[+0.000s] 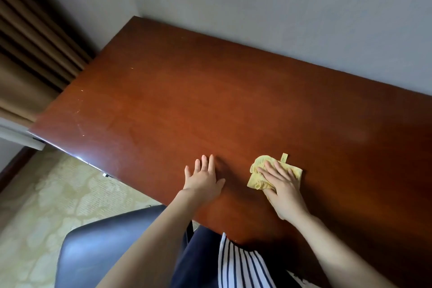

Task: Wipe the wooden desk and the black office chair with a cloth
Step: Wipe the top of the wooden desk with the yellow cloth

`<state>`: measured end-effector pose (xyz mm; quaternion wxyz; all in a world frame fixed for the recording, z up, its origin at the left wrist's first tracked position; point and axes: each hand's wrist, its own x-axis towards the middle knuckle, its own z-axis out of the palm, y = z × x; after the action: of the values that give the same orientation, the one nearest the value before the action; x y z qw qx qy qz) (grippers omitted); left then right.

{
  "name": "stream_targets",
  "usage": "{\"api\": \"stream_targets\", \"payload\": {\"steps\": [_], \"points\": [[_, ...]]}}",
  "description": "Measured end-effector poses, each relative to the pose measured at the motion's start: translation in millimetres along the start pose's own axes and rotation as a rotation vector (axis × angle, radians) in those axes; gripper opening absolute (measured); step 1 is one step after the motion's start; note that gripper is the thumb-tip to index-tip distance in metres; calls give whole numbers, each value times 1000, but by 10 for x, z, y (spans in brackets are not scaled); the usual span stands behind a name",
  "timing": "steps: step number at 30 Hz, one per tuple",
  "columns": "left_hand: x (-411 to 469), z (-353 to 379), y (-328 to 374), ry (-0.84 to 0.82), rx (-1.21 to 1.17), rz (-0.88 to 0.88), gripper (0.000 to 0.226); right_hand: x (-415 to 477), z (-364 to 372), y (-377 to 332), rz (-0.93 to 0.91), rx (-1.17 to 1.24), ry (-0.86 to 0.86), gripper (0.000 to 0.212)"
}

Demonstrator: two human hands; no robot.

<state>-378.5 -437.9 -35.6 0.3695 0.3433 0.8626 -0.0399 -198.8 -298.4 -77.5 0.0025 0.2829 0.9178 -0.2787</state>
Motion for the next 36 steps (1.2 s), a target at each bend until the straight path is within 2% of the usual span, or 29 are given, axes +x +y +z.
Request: {"api": "stream_targets", "payload": {"steps": [4,8,14,21,29,36], "points": [[54,-62,30,-9,19,-9,75,8,34,-13,12,-16,33,49],[-4,19,-99,-15,8,60,70,32,80,-71,63,-53,43,48],[-9,70,-314,219,53,139,62,279,194,-257,11,-62,-9,50],[175,-415,-426,357,88,174,57,649,283,-481,-40,-63,26,50],[535,-823,-712,347,80,184,57,1166,379,-779,-59,-66,49,49],[1057,-1369,-1372,321,80,243,57,1943,457,-1290,-14,-120,8,53]]}}
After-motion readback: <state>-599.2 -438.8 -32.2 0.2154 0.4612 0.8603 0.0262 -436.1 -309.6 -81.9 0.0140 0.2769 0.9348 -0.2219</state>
